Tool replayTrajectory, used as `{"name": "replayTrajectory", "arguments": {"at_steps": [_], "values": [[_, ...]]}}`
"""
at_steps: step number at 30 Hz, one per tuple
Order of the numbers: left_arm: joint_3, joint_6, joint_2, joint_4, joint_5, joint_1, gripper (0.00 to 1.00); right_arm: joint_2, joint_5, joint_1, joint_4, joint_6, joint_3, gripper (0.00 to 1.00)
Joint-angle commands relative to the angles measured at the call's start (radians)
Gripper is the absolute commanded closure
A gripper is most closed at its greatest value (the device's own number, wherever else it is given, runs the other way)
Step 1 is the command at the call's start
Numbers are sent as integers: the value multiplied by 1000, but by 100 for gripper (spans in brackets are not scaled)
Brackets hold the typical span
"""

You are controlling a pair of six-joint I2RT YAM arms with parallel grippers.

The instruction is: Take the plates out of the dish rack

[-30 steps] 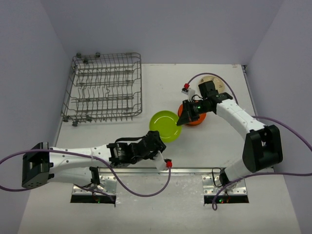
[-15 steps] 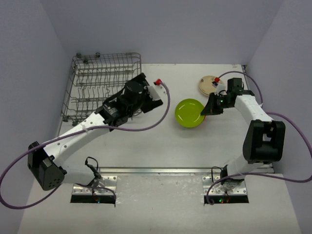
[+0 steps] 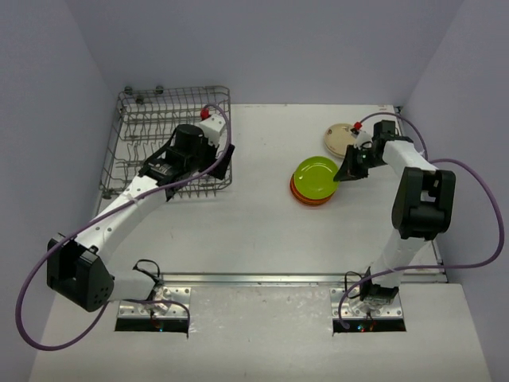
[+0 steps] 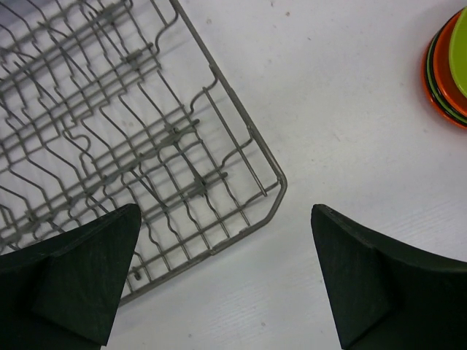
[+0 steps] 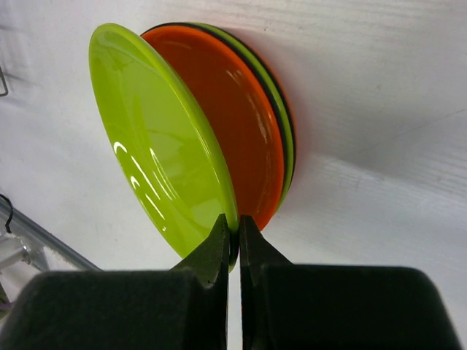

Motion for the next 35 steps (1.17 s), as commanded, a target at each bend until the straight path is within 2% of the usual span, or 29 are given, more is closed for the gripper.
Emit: {"name": "replayTrajectory", "arguments": {"at_steps": [1,4,5,6,14,17,19,23,27,30,35], "values": [[-43,-114,-88,68,90,56,0,22,-3,-10,0,-28,59,82],[-33,-114,-94,46,121,93,0,13,-24,-11,-28,-44,71,17],[-27,-114,-94,35,122,101,0,-4,-21,-9,-32,-45,68,5],[-19,-122,-95,19,121,113,0,-17,-18,-8,-36,-46,66,2],[0,-139,-120,-64,195,177,0,-196,39,-3,-65,-46,69,1],[-13,-142,-175,-74,283,285,0,-395,98,19,-21,-48,-39,1],[-25,-130,-209,-85,291,367,0,-473,132,43,17,-47,-133,1],[-71,-75,-284,-95,161,388,0,-729,192,84,90,-35,-306,1],[-144,-44,-338,-79,4,389,0,-904,255,90,154,-54,-478,1],[-226,-27,-410,-56,-34,389,0,-1010,305,90,194,-83,-566,1],[-236,-19,-469,-64,-42,389,0,-1121,311,90,193,-95,-622,1]]}}
